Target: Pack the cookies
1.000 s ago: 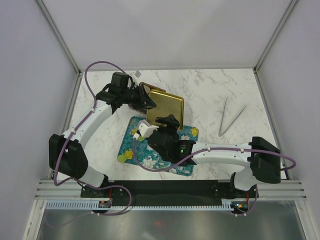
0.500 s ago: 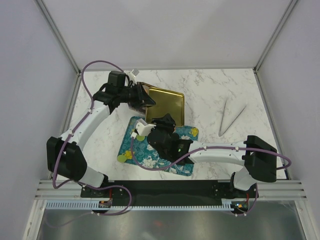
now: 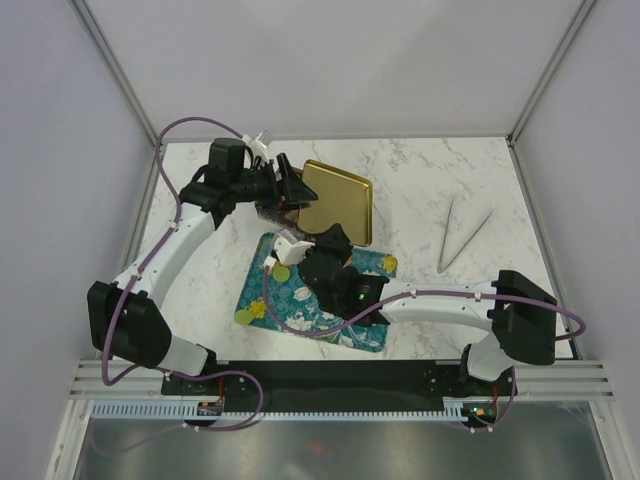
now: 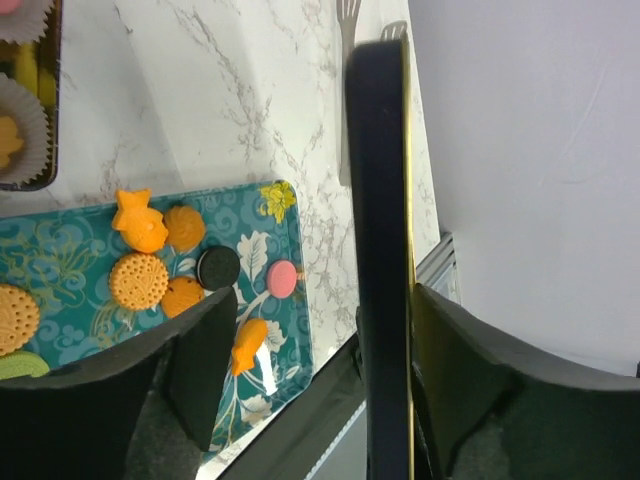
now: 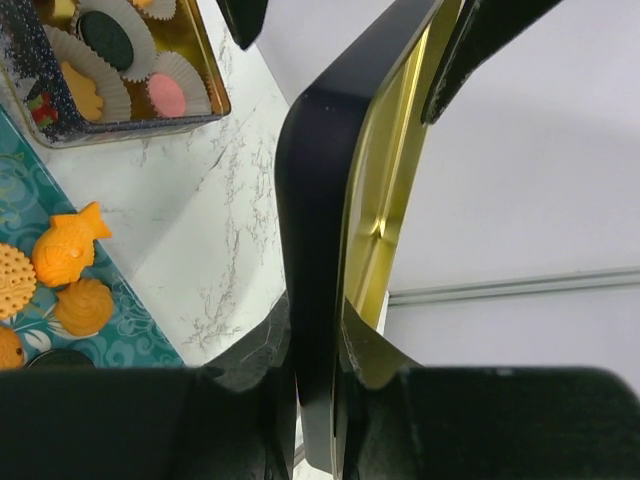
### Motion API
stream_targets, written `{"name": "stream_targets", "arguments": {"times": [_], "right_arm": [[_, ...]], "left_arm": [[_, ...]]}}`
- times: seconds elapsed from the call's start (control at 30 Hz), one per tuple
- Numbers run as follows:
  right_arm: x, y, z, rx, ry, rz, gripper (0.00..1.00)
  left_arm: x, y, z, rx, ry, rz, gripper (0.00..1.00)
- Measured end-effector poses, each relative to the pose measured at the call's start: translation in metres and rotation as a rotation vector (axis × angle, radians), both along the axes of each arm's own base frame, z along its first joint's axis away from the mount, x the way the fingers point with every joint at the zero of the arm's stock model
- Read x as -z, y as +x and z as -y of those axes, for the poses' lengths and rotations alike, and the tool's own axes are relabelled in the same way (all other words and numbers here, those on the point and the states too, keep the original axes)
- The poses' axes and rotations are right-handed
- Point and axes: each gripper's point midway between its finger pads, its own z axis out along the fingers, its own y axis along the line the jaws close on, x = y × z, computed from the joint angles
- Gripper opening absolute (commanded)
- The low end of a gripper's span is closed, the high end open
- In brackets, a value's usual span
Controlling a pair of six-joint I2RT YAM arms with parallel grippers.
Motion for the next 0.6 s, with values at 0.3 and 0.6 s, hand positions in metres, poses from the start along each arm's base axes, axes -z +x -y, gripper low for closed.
{"name": "stream_targets", "arguments": {"times": [0.3,0.6], "right_arm": [[-0.013,-0.004,-0.003,-0.022,0.093,-0.079,0.04],[-0.040,0.024,-0.014,-0.058,0.380,-0.296,0.03]], "left_arm": [[-0.044,0.046,-0.047,-0.163,-0.043,0.110,0.86],[-0.064,0.101,-0.117,-0.430,-0.048,0.181,0.73]]}}
